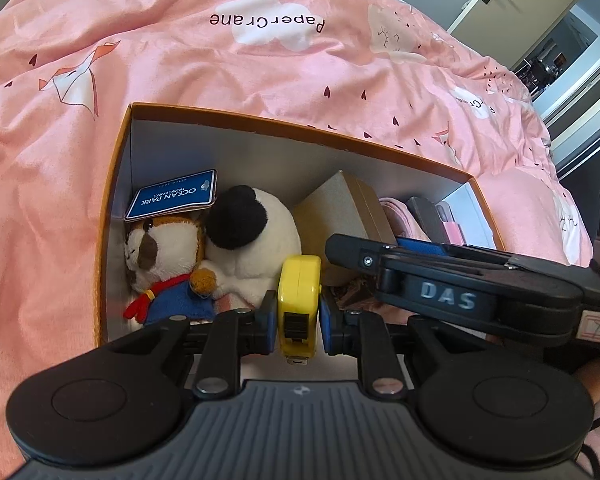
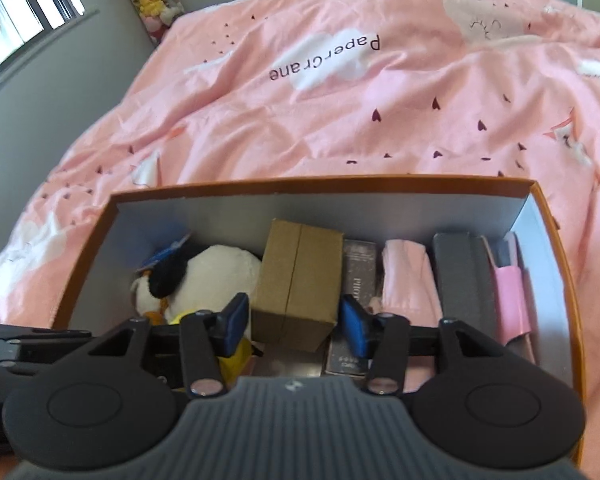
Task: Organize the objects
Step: 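Carry the tape measure and brown box into the shoebox and lower them, then open the right gripper to release the brown box while left gripper holds the tape measure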
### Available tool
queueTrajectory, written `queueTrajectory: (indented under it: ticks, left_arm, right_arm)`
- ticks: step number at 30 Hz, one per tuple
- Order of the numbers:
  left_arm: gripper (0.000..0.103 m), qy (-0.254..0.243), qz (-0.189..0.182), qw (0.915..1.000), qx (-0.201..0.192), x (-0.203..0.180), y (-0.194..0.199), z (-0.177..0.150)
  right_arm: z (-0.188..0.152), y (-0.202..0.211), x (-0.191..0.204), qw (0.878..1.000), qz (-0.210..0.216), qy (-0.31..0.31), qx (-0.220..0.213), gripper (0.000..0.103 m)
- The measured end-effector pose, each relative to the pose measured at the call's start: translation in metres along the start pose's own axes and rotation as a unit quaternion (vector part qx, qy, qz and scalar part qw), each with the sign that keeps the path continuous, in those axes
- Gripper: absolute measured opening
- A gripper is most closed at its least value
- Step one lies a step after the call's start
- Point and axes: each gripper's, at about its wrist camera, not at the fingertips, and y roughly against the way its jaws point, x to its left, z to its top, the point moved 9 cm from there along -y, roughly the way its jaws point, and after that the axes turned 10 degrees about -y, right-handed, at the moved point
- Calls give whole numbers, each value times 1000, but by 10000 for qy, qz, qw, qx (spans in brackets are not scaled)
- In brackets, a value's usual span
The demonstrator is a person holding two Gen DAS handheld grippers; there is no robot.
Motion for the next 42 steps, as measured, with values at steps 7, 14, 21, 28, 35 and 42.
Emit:
queueTrajectory:
  ticks: [7, 14, 21, 28, 35, 42]
  left_arm:
    - [24, 1, -3, 10000, 5, 0, 0, 1]
    - [24, 17, -3, 10000, 11, 0, 1, 1]
    - [24, 117, -74, 9999, 16, 3, 2, 1]
    - [24, 176, -120, 9998, 17, 5, 4, 1]
    - [24, 138, -98, 9999, 15, 4, 4, 1]
    - [24, 162, -86, 9998, 13, 3, 5, 0]
  right_arm:
    - [9, 20, 4, 9997, 55, 182, -160, 57]
    - [9, 19, 8, 9980, 7, 609, -176, 29]
    - [0, 9, 6, 9931, -206, 1153, -56, 12]
    - [-18, -11, 3, 9912, -188, 1276, 287, 0]
    - [-17, 3, 11, 9914, -94, 1284, 216, 1]
    - [0, 3, 18, 9937, -41, 1121, 60, 2]
